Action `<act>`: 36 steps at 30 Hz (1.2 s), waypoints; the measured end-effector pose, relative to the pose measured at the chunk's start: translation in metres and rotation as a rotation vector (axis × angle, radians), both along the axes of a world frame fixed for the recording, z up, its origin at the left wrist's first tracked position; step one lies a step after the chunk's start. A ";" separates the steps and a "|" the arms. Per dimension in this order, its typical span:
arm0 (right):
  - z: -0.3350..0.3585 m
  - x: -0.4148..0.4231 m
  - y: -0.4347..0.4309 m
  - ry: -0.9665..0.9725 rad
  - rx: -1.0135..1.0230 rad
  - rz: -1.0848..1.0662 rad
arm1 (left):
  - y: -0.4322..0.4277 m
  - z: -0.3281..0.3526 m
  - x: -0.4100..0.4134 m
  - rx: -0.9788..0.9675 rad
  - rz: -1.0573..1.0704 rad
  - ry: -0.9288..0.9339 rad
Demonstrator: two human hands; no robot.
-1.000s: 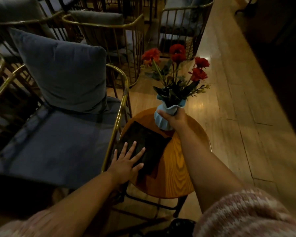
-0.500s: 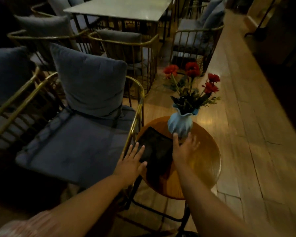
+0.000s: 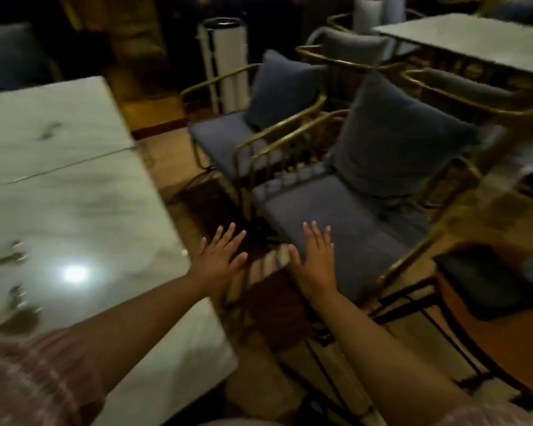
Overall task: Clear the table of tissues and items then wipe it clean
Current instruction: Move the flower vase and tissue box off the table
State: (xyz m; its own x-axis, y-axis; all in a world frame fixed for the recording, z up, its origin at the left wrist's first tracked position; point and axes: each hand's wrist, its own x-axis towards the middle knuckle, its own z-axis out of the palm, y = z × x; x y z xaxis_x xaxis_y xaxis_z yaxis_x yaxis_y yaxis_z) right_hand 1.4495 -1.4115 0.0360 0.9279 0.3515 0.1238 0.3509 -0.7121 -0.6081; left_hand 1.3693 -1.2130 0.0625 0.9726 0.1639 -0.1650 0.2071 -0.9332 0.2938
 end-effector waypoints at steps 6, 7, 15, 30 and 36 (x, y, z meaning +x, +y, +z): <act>-0.007 -0.094 0.176 0.007 -0.034 0.420 | 0.129 0.000 -0.157 0.013 0.358 -0.024; -0.010 -0.110 0.196 0.004 -0.027 0.482 | 0.143 0.000 -0.177 0.014 0.415 -0.022; -0.013 -0.214 0.319 0.002 -0.117 0.969 | 0.210 -0.008 -0.330 -0.013 0.822 0.022; -0.001 -0.414 0.489 -0.014 -0.195 1.300 | 0.294 -0.025 -0.560 -0.214 1.307 -0.041; -0.001 -0.550 0.561 -0.002 -0.143 1.246 | 0.364 -0.007 -0.701 -0.259 1.240 -0.006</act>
State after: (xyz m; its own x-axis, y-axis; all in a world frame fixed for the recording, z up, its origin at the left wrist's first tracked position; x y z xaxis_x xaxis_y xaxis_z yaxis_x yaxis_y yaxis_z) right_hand 0.8992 -0.8503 0.0354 -0.0447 0.9989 0.0133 0.8331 0.0446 -0.5514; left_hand 0.6685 -0.8489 0.0553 0.1906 0.9264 -0.3249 0.8964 -0.0292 0.4424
